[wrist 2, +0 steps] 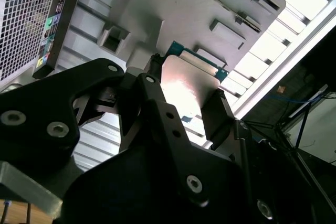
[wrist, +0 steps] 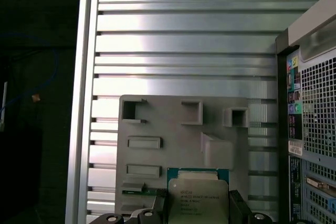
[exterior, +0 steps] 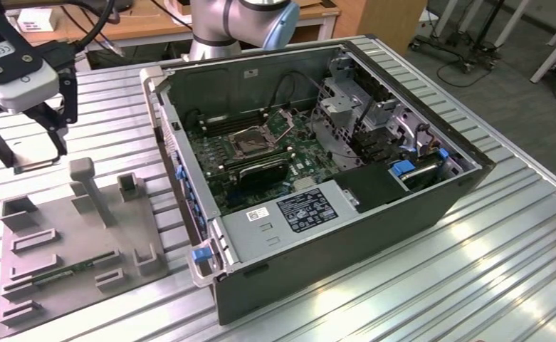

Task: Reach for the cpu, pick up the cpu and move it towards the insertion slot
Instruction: 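Pick up the cpu and move it towards the insertion slot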

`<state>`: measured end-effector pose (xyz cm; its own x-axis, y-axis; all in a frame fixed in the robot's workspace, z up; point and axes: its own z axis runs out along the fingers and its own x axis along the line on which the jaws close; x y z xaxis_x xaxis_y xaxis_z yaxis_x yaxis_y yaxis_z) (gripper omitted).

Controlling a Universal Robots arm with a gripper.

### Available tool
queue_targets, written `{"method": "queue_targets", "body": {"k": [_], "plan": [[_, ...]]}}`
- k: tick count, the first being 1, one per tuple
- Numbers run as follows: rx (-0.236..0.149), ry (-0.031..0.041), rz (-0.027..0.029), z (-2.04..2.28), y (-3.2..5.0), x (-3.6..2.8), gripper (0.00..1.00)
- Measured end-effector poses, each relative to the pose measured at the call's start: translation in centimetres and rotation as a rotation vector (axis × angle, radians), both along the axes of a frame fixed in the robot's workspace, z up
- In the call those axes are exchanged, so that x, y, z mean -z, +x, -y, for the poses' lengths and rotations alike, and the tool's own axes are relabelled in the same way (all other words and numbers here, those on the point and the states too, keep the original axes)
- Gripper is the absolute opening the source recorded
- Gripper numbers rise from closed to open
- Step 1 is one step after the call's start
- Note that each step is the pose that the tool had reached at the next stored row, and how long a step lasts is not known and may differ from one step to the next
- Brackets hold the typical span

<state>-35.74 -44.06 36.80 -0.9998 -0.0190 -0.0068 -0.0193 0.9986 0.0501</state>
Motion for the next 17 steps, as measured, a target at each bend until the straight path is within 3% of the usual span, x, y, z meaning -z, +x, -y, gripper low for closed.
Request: {"method": "queue_targets", "body": {"k": [8,17], "plan": [[0.0,-0.0001,-0.0001,0.0,0.75,0.0,0.54],[0.0,-0.0001,0.0,0.0,0.84,0.0,0.54]]}}
